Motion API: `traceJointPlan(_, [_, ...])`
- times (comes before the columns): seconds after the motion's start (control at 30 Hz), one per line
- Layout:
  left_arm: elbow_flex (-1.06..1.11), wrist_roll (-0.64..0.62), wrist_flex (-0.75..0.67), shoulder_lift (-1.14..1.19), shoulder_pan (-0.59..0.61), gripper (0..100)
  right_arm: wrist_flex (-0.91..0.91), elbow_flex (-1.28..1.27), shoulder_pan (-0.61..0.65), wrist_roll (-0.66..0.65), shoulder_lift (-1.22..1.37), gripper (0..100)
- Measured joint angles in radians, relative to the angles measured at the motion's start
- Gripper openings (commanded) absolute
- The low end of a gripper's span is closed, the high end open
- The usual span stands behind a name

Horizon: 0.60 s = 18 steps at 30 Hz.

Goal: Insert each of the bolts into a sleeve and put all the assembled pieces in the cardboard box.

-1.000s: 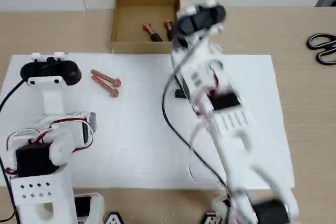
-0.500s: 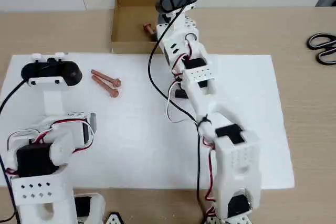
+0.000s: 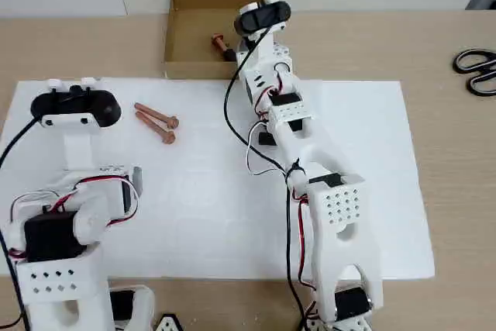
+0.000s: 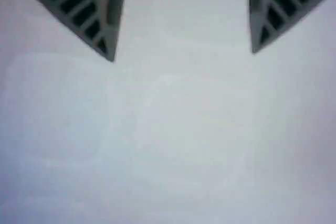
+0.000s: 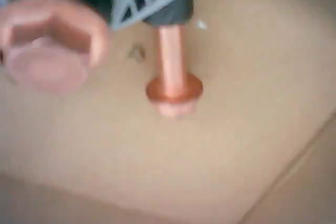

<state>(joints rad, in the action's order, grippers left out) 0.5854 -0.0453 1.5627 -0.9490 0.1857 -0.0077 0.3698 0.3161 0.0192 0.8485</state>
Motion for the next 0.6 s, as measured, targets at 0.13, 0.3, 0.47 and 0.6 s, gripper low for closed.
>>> traceJointPlan(0.13, [0.000, 0.000, 0.000, 0.000, 0.000, 16, 0.002, 0.000, 0.000, 0.000, 0.002, 4.6])
traceJointPlan(0.3, [0.000, 0.000, 0.000, 0.000, 0.000, 16, 0.046, 0.011, 0.000, 0.000, 0.002, 19.4])
traceJointPlan(0.47, [0.011, 0.000, 0.000, 0.000, 0.000, 16, 0.051, 0.023, 0.000, 0.000, 0.000, 20.7])
traceJointPlan(0.6, [0.012, 0.000, 0.000, 0.000, 0.000, 16, 0.051, 0.026, 0.000, 0.000, 0.000, 20.5])
